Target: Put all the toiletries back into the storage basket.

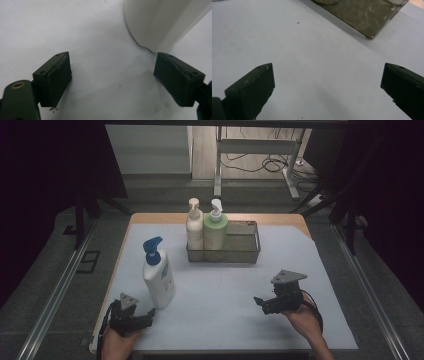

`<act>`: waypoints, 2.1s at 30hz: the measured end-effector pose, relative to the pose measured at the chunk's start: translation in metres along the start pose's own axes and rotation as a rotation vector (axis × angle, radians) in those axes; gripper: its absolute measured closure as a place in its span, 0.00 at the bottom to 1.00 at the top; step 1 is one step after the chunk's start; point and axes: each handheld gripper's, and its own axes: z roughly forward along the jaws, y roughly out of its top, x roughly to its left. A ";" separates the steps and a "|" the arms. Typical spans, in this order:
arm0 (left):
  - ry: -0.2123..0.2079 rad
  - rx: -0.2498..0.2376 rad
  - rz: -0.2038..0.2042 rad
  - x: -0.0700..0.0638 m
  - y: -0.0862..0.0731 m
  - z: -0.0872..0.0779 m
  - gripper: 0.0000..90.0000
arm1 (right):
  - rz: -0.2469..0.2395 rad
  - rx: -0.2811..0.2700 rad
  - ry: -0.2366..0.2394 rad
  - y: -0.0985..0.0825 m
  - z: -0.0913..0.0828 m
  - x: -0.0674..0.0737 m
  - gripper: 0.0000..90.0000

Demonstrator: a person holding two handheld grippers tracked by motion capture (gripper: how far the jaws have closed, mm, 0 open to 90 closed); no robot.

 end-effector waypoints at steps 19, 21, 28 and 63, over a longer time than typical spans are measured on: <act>-0.031 -0.007 -0.009 0.014 0.001 -0.008 0.23 | 0.059 0.067 -0.021 -0.052 0.018 -0.003 0.00; -0.029 -0.019 -0.009 0.015 0.002 -0.007 0.26 | 0.050 0.086 -0.030 -0.057 0.023 -0.003 0.00; -0.018 -0.035 -0.003 0.020 0.007 -0.007 0.31 | 0.105 0.070 0.000 -0.062 0.024 -0.007 0.00; -0.185 0.009 0.050 0.025 0.051 0.034 0.99 | 0.105 0.066 -0.001 -0.062 0.024 -0.007 0.00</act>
